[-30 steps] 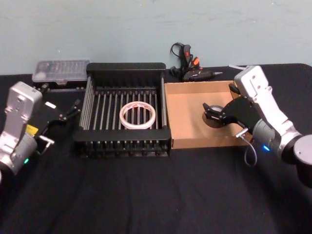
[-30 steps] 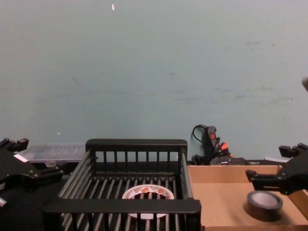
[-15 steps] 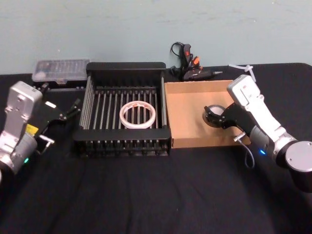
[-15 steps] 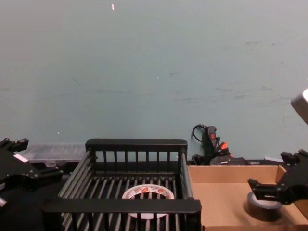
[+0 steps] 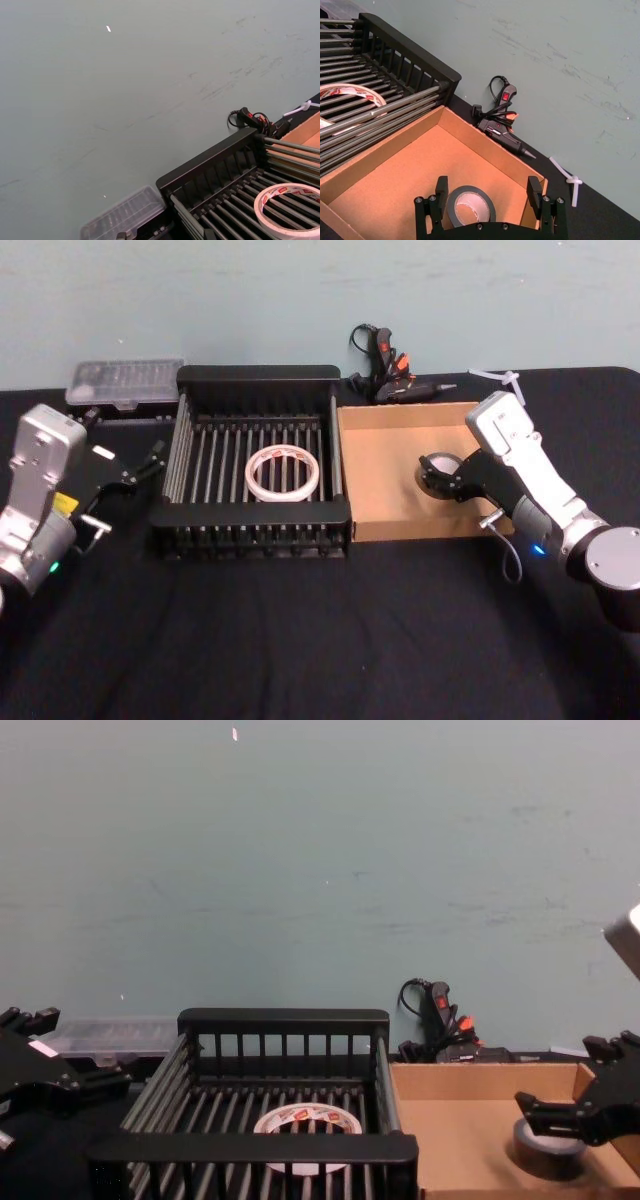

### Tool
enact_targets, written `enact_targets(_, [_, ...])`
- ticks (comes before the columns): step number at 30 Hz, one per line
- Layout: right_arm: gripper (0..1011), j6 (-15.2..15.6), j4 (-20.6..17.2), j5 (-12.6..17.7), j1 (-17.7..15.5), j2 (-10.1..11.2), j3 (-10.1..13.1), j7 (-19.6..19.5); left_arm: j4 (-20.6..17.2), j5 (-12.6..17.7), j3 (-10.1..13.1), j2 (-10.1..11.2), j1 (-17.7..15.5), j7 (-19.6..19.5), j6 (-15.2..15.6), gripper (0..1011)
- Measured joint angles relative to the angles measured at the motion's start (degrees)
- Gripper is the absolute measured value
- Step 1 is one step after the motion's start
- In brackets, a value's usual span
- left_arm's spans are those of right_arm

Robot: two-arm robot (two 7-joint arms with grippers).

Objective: Pick up the white tape and place it into the black box , Pick up the silver tape and place it into the brown box.

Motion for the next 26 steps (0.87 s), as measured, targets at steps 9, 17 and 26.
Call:
enact_targets(9, [1002,0.0,0.0,0.1,0.0,0.0,0.0,0.0,0.0,0.0,0.0,0.0,0.0,0.0,0.0,1001])
enact_targets(17, [1002,0.0,-0.1,0.2,0.1,0.1,0.0,0.0,0.0,0.0,0.0,0.0,0.0,0.0,0.0,1001])
enact_targets(26, [1002,0.0,-0.1,0.2,0.1,0.1,0.0,0.0,0.0,0.0,0.0,0.0,0.0,0.0,0.0,1001])
